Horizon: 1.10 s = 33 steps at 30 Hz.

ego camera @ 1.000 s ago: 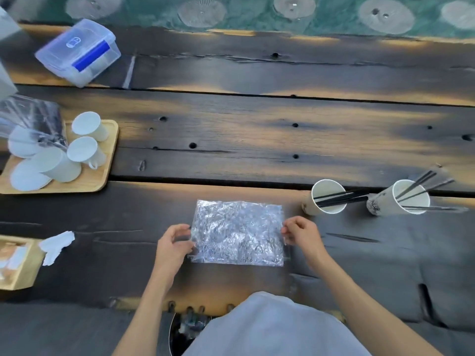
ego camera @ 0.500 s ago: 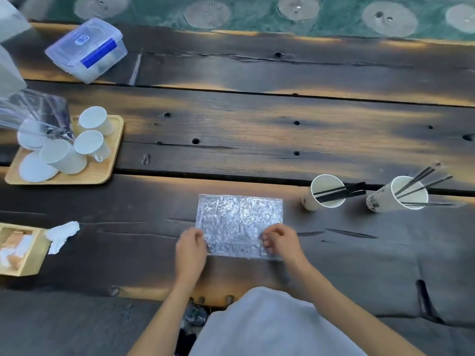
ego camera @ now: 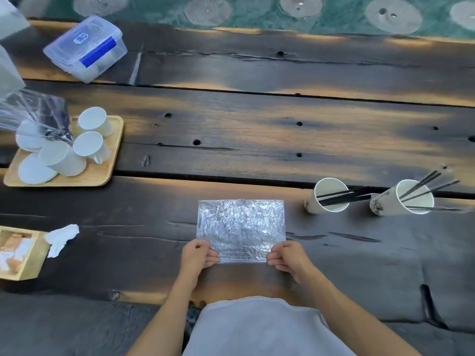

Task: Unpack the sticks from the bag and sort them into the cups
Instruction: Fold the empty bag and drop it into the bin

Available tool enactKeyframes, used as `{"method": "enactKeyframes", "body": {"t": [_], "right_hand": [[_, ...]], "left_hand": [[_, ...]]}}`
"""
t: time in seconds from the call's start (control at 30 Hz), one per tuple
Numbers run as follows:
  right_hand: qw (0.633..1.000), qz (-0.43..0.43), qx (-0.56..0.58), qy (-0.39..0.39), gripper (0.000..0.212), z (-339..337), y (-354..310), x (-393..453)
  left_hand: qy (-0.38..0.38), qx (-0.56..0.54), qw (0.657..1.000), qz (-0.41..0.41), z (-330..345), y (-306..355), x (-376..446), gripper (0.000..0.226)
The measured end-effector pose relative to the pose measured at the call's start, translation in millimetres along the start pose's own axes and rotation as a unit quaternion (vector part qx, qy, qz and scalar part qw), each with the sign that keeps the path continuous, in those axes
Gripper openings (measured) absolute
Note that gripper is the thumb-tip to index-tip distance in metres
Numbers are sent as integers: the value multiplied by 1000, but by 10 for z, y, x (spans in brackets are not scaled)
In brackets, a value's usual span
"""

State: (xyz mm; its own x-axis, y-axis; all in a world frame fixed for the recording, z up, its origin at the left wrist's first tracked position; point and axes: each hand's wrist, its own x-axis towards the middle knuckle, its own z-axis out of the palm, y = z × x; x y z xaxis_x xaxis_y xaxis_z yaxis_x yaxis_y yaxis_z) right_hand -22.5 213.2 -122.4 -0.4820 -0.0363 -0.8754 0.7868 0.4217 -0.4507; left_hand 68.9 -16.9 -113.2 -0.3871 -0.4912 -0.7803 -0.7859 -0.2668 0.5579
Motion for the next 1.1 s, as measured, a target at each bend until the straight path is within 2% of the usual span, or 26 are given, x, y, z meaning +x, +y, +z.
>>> {"method": "enactKeyframes", "body": {"t": [0.13,0.2,0.27,0.3,0.33,0.37,0.43,0.47,0.53,0.67,0.83,0.97,1.1], "right_hand": [[999,13,8,31,18,-176,18,26],[999,7,4,44,16,-218,-21,43],[995,-20,-2,93,17,-215,-97,111],[990,-40,-29,136,17,-207,-149,143],[979,-56,-73,180,17,-199,-208,156],[969,-67,-111,209,17,-184,-265,169],[962,-80,-140,219,19,-127,-370,173],[963,-78,-146,215,18,-89,-421,179],[962,-70,-163,206,13,-14,-478,218],[964,-49,-177,192,19,71,-476,364],[968,-50,-136,206,21,55,-472,478],[985,-56,-72,148,29,-39,-543,334],[986,-130,-23,105,21,-124,-642,154]], "left_hand": [[13,-40,999,-21,-21,-24,13,15],[29,-16,999,-10,53,23,2,16],[58,84,993,60,188,101,17,15],[64,151,979,119,262,145,20,14],[59,227,953,193,328,176,28,16],[52,309,910,272,389,197,53,24],[27,459,801,383,469,229,142,52],[7,512,760,401,490,254,187,69],[-36,582,719,378,508,306,269,93],[-76,626,710,312,480,303,418,108],[-69,635,704,310,477,305,442,109],[-64,626,714,307,503,302,432,108],[-50,609,735,293,608,288,370,106]]}}
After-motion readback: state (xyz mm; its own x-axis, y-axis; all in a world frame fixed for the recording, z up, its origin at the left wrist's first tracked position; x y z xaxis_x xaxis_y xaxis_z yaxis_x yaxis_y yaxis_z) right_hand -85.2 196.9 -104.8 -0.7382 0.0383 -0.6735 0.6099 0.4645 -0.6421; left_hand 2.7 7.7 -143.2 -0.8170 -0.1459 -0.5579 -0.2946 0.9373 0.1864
